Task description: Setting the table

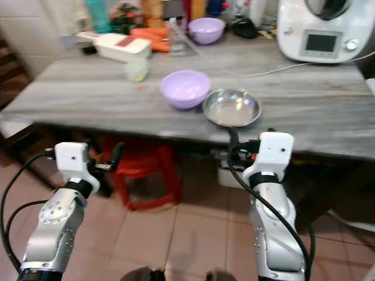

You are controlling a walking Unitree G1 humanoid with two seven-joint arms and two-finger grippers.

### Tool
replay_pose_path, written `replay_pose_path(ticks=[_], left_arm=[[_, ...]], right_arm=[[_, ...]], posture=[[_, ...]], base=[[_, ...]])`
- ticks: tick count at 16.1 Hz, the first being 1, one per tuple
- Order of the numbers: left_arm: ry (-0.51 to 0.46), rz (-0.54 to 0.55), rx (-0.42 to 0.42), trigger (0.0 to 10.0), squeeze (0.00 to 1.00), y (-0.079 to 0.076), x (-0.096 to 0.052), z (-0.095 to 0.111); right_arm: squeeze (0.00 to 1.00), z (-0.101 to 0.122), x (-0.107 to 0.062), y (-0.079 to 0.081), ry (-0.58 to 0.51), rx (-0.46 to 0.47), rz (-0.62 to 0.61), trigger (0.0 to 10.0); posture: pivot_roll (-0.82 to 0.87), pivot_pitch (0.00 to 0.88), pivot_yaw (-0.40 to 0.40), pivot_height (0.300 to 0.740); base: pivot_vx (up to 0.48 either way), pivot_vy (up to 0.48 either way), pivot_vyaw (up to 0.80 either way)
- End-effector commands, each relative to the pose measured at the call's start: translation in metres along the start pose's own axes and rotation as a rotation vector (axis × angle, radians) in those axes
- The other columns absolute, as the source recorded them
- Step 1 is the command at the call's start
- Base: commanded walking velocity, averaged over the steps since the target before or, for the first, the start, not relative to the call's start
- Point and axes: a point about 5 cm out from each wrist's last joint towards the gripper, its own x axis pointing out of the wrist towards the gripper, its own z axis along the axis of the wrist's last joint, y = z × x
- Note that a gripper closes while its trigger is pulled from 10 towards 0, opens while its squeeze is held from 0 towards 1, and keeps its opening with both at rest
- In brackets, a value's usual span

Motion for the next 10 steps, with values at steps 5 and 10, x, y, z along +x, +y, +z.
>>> replay_pose_path(ticks=[5, 10], left_arm=[[0.012, -0.013, 0.014, 10.0, 0.00, -0.0023, -0.0013, -0.0048], [-0.006, -0.053, 0.007, 10.0, 0.00, -0.0049, -0.0034, -0.0050]], right_arm=[[0.00, -0.0070, -0.0016, -0.0026, 0.042, -0.006, -0.002, 10.0], [0.00, -0.0069, -0.0026, -0.0005, 0.045, 0.006, 0.008, 10.0]], posture=[[-0.09, 0.113, 0.084, 0.740], [-0.09, 0.121, 0.085, 0.740]], base=[[-0.344, 0.000, 0.00], [0.000, 0.000, 0.00]])
